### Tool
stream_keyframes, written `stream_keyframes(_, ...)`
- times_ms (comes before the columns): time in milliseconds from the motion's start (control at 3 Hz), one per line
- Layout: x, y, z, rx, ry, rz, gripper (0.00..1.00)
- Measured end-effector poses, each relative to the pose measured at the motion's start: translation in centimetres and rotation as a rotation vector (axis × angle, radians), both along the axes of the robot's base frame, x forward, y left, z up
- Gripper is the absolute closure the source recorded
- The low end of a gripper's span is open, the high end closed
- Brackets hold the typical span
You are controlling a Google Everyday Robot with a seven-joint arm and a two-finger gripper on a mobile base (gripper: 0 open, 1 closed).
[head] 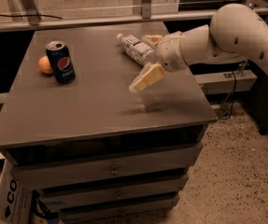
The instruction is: Pick pepsi can
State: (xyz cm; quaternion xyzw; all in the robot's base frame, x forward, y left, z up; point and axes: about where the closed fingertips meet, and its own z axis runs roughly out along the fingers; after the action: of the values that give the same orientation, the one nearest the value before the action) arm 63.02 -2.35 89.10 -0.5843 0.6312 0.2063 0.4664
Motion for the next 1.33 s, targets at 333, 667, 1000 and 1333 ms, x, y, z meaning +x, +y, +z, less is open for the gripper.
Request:
stream_keyframes(333, -0.4, 4.6, -1.1, 0.074, 0.041, 0.064, 0.0)
stream_keyframes(667, -1.2, 8.5, -1.5, 0.115, 0.077, 0.13, 0.0)
stream_keyframes(1000, -1.2, 8.5, -1.5, 0.115, 0.077, 0.13, 0.0)
stream_keyframes(1333, -1.4, 9.0, -1.5, 0.133, 0.068, 0.14, 0.0)
